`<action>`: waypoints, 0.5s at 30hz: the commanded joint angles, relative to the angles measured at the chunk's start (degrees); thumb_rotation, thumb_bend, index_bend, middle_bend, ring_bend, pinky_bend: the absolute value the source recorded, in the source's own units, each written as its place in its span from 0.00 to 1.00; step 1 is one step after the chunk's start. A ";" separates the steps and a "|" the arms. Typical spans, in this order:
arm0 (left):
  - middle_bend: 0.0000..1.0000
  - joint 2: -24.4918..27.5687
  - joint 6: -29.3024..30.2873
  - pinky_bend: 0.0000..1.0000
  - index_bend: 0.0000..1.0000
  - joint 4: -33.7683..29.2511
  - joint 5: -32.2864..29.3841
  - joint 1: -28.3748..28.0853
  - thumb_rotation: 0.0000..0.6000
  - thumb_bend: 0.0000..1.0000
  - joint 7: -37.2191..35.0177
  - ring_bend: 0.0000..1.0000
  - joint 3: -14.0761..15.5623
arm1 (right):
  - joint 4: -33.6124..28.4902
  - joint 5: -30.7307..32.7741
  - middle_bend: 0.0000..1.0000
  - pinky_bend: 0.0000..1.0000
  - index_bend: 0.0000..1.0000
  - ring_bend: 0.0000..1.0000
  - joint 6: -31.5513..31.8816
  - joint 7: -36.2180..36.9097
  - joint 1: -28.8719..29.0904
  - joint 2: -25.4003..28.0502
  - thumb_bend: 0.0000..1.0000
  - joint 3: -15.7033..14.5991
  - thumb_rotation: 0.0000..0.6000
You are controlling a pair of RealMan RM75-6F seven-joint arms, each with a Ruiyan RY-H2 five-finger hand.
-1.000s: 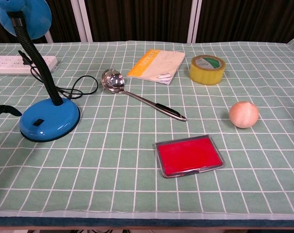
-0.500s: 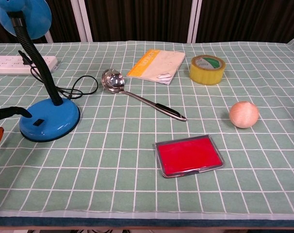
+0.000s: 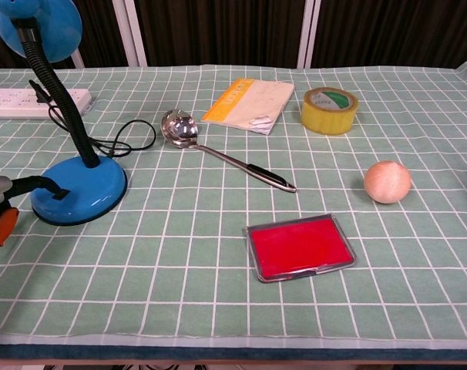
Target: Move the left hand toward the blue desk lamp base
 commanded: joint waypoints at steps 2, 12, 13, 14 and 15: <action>0.85 -0.04 0.35 0.83 0.19 -0.06 -0.07 -0.04 1.00 0.80 0.21 0.81 0.12 | 0.03 0.00 0.04 0.00 0.13 0.07 0.01 -0.04 0.00 -0.03 0.17 0.01 1.00; 0.85 -0.20 0.53 0.83 0.28 0.68 -0.42 0.12 1.00 0.80 0.66 0.81 0.93 | 0.12 -0.05 0.04 0.00 0.13 0.07 0.07 -0.05 0.02 -0.13 0.17 0.04 1.00; 0.85 -0.24 0.55 0.83 0.29 0.76 -0.44 0.13 1.00 0.80 0.79 0.81 0.99 | 0.13 -0.01 0.04 0.00 0.13 0.07 0.08 -0.05 0.02 -0.14 0.17 0.07 1.00; 0.85 -0.29 0.50 0.83 0.30 0.86 -0.49 0.10 1.00 0.80 0.90 0.81 1.05 | 0.13 0.05 0.04 0.00 0.13 0.07 0.07 -0.03 0.02 -0.15 0.17 0.09 1.00; 0.85 -0.36 0.33 0.83 0.30 0.96 -0.63 0.02 1.00 0.80 0.95 0.81 1.06 | 0.11 0.14 0.04 0.00 0.13 0.07 0.02 0.00 0.01 -0.16 0.17 0.10 1.00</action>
